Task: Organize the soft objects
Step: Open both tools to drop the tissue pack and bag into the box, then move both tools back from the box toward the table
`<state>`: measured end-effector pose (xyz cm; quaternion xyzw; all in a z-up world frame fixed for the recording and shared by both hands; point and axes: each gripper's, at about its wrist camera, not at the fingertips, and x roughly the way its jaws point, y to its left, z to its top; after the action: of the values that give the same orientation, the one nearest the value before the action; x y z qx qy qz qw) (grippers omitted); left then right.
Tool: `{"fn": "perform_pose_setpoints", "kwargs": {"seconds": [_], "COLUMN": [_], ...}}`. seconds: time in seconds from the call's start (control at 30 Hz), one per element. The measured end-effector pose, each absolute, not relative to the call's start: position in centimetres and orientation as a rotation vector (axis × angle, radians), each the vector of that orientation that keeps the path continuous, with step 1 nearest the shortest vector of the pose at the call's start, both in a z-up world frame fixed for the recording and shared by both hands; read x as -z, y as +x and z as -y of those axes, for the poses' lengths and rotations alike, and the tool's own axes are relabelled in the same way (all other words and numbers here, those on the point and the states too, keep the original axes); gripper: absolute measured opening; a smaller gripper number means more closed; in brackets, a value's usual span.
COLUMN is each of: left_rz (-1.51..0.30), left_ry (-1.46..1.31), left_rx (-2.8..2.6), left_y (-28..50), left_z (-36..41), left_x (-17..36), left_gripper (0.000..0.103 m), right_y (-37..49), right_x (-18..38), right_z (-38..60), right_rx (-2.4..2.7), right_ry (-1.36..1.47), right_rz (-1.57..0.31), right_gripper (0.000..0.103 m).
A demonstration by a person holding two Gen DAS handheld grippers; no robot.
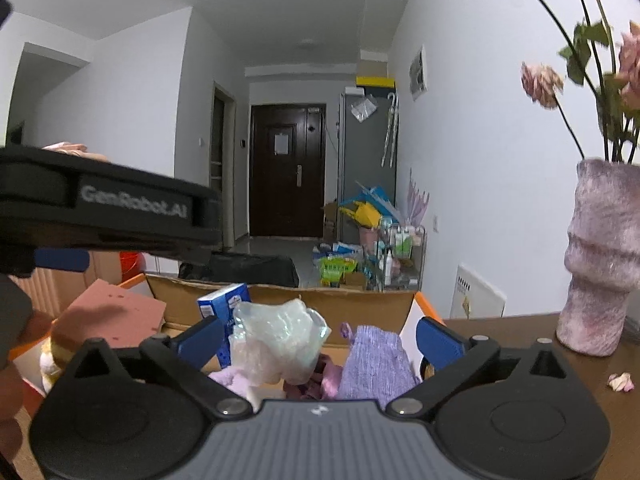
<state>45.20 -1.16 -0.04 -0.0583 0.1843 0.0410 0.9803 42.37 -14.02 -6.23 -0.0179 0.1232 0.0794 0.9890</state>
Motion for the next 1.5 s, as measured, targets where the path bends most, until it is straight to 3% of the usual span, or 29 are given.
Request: {"fn": "perform_pose_setpoints", "kwargs": {"seconds": [0.8,1.5], "left_rz": [-0.370,-0.339], "left_ry": [-0.092,-0.083], "left_rx": [-0.092,-0.111], "left_y": [42.3,35.3], "left_z": [-0.9,-2.2], "left_x": [1.2,1.4], "left_gripper": [0.103,0.103], "right_y": [38.9,33.5], "right_x": [7.6,7.2], "right_z": [9.3,11.7], "right_rx": [-0.342,-0.291], "right_ry": [-0.255,-0.219], "right_rz": [-0.233,-0.231], "right_gripper": [0.103,0.103]}}
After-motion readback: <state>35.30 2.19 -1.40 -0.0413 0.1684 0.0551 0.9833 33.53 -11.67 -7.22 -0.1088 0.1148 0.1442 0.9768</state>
